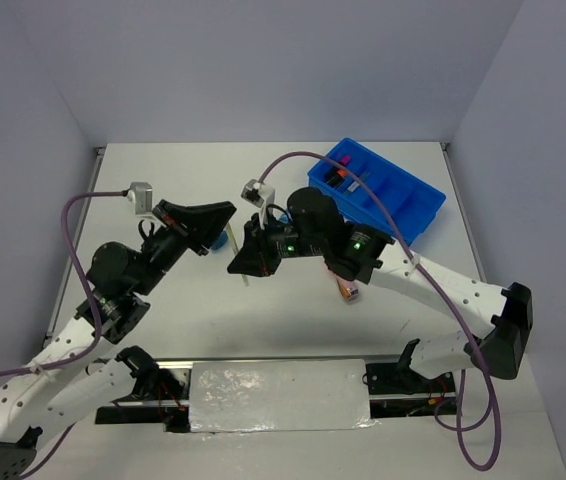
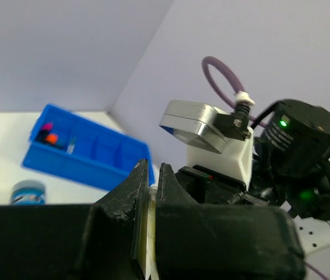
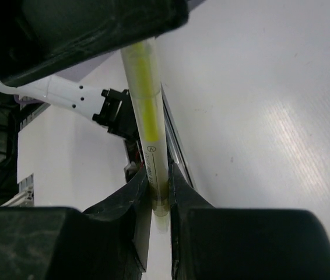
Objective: Sort the stationery into containers
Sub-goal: Close the pen cap on the pen, then place the pen in the storage box.
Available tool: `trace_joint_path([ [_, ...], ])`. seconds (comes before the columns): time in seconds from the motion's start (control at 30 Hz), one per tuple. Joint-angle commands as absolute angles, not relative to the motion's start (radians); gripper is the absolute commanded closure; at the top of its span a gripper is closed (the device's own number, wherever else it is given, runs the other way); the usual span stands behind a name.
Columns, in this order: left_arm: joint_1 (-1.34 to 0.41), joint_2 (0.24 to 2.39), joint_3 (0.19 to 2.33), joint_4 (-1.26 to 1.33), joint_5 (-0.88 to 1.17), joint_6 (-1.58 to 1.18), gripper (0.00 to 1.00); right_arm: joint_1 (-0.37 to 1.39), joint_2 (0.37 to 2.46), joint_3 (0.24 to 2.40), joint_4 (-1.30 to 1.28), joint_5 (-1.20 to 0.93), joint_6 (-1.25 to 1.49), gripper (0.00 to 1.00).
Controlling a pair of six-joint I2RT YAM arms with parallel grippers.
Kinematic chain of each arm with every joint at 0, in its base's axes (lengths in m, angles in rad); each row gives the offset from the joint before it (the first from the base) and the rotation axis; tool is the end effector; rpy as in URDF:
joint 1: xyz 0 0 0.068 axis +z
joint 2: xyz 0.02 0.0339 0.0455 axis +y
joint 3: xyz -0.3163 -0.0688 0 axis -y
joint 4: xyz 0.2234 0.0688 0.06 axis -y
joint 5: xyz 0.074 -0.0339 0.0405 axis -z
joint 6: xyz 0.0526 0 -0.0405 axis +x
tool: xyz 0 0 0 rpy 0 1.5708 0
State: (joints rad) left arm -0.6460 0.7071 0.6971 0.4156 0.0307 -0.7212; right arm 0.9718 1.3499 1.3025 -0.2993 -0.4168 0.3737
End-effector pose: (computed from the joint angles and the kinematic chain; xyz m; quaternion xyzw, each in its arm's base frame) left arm 0.0947 -0.0734 0.4267 -0.0079 0.5502 -0.5339 0.6420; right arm 0.1468 0.2528 0.4300 -0.3495 0.7302 0.4827 0.3341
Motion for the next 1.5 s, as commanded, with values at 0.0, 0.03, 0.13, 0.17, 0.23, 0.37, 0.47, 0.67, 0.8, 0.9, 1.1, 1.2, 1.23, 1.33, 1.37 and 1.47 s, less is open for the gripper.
trace_joint_path([
  [0.0,-0.704,0.767,0.835,0.003,0.124,-0.602,0.82,0.936,1.293,1.202,0.139,-0.368,0.419,1.00],
  [0.03,-0.703,0.781,0.872,-0.036,0.109,-0.591,0.66,0.940,1.293,1.169,0.161,-0.399,0.431,1.00],
  [0.13,-0.703,0.831,0.991,-0.046,0.080,-0.571,0.42,0.940,1.301,1.060,0.227,-0.408,0.475,1.00],
  [0.17,-0.704,0.841,1.012,-0.045,0.062,-0.572,0.36,0.940,1.301,1.040,0.242,-0.403,0.486,1.00],
  [0.23,-0.703,0.859,1.071,-0.061,0.005,-0.603,0.13,0.933,1.305,0.999,0.236,-0.350,0.515,1.00],
  [0.37,-0.703,0.890,1.260,-0.300,-0.475,-0.711,0.01,0.841,1.302,0.936,0.189,-0.253,0.601,1.00],
  [0.47,-0.701,0.929,1.440,-0.522,-0.807,-0.796,0.01,0.719,1.278,0.904,0.077,-0.099,0.689,1.00],
  [0.67,-0.703,0.905,1.441,-0.675,-0.775,-0.671,0.01,0.447,1.360,1.035,-0.172,0.138,0.753,1.00],
  [0.8,-0.701,0.865,1.321,-0.715,-0.603,-0.578,0.01,0.255,1.544,1.237,-0.310,0.176,0.738,1.00],
  [0.9,-0.701,0.816,1.212,-0.755,-0.561,-0.522,0.01,0.201,1.713,1.438,-0.417,0.199,0.721,1.00],
  [1.1,-0.701,0.667,1.013,-0.703,-0.535,-0.456,0.01,0.112,1.982,1.721,-0.526,0.173,0.724,0.96],
  [1.2,-0.703,0.589,0.921,-0.660,-0.520,-0.442,0.01,0.104,2.023,1.755,-0.523,0.167,0.719,0.95],
  [1.23,-0.701,0.572,0.913,-0.651,-0.517,-0.443,0.01,0.104,2.031,1.759,-0.523,0.170,0.718,0.95],
  [1.33,-0.701,0.529,0.904,-0.635,-0.502,-0.436,0.01,0.104,2.028,1.741,-0.506,0.160,0.716,0.92],
  [1.37,-0.703,0.528,0.900,-0.627,-0.502,-0.433,0.01,0.106,2.025,1.732,-0.503,0.160,0.721,0.91],
  [1.47,-0.703,0.554,0.908,-0.644,-0.502,-0.436,0.01,0.106,2.011,1.684,-0.470,0.161,0.730,0.84],
])
